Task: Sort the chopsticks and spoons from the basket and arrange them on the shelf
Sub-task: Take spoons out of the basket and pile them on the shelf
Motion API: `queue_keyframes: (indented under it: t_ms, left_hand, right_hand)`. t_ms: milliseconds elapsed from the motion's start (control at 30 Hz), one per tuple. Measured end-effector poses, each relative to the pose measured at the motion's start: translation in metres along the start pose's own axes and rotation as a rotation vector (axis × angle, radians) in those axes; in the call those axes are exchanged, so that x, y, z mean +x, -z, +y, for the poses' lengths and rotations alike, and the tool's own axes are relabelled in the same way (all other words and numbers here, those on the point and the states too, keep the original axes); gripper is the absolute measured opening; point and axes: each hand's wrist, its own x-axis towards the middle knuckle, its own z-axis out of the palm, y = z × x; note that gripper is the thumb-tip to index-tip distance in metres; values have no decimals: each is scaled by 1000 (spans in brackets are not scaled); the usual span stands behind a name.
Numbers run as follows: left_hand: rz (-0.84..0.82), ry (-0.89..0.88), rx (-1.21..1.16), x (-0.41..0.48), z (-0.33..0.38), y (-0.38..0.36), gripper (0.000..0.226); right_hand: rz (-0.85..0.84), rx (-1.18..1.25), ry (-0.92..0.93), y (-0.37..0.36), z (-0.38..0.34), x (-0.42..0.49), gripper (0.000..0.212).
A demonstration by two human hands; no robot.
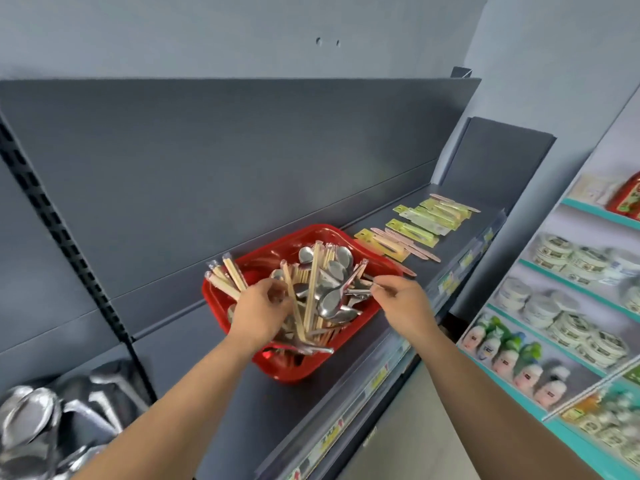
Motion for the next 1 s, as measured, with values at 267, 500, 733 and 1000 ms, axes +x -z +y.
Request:
queue_keyframes:
  t_ms: [267,500,733,1000]
  left_hand:
    - [-243,-122,328,53,15,-67,55]
    - [-121,-74,505,69,5,-67,20]
    - [32,111,457,70,-2,-54,32]
    - [-30,140,401,72,18,-66,33]
  right_hand:
    - [-232,-457,84,0,7,75,43]
    - [-335,-695,316,-6,7,114,31]
    - [-453,-699,424,-1,4,147,22]
    - [-576,-453,374,4,10,175,28]
